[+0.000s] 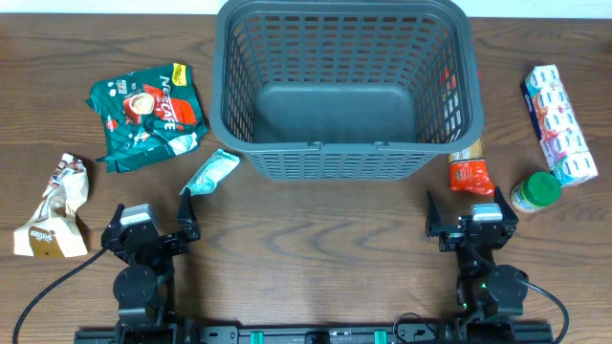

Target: Pack container

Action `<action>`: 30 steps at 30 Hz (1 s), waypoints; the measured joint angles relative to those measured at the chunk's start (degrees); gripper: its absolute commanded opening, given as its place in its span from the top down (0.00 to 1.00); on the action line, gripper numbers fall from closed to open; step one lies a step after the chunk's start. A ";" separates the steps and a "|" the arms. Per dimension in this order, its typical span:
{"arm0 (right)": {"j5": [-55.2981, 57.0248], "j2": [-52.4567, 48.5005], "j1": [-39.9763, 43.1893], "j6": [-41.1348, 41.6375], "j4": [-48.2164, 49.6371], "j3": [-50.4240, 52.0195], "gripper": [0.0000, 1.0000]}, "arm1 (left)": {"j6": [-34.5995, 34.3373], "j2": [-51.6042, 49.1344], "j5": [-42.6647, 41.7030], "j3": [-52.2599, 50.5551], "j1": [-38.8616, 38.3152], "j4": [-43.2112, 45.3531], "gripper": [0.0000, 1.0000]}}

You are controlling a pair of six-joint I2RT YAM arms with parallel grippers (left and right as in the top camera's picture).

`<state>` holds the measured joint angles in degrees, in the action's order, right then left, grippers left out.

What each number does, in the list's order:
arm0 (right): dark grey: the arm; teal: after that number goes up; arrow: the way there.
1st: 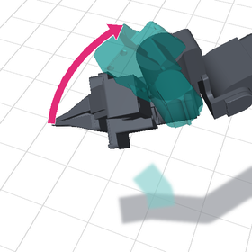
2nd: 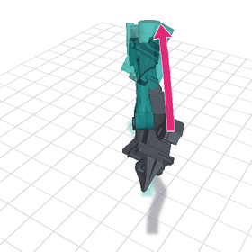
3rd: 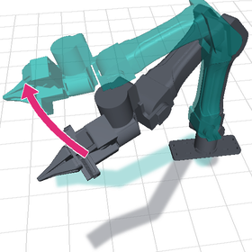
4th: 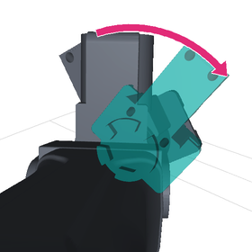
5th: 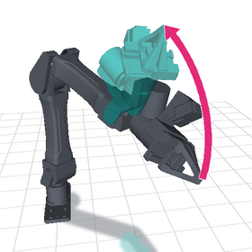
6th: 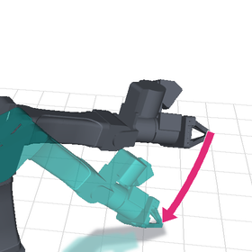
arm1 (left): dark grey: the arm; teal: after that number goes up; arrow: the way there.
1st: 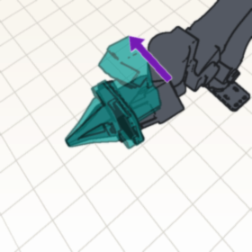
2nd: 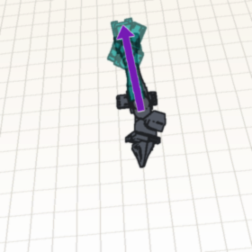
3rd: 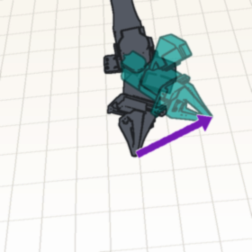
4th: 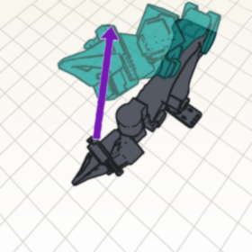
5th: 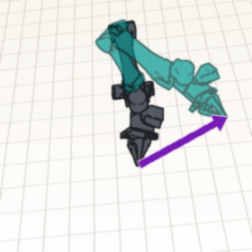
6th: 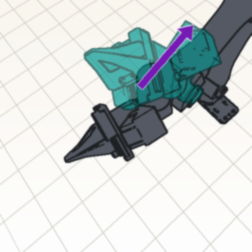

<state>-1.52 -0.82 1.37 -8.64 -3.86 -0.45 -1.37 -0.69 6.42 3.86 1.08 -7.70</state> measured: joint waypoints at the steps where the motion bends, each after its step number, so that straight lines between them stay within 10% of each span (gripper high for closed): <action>1: 0.00 0.00 0.00 0.00 0.00 0.00 0.01 | 0.00 0.00 0.00 0.00 0.00 0.00 0.01; 30: 0.00 0.00 0.00 0.68 0.02 0.00 0.01 | 0.02 0.00 0.00 -0.02 0.00 0.00 0.01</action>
<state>-1.52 -0.82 1.37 -7.97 -3.84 -0.45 -1.34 -0.69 6.42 3.84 1.08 -7.70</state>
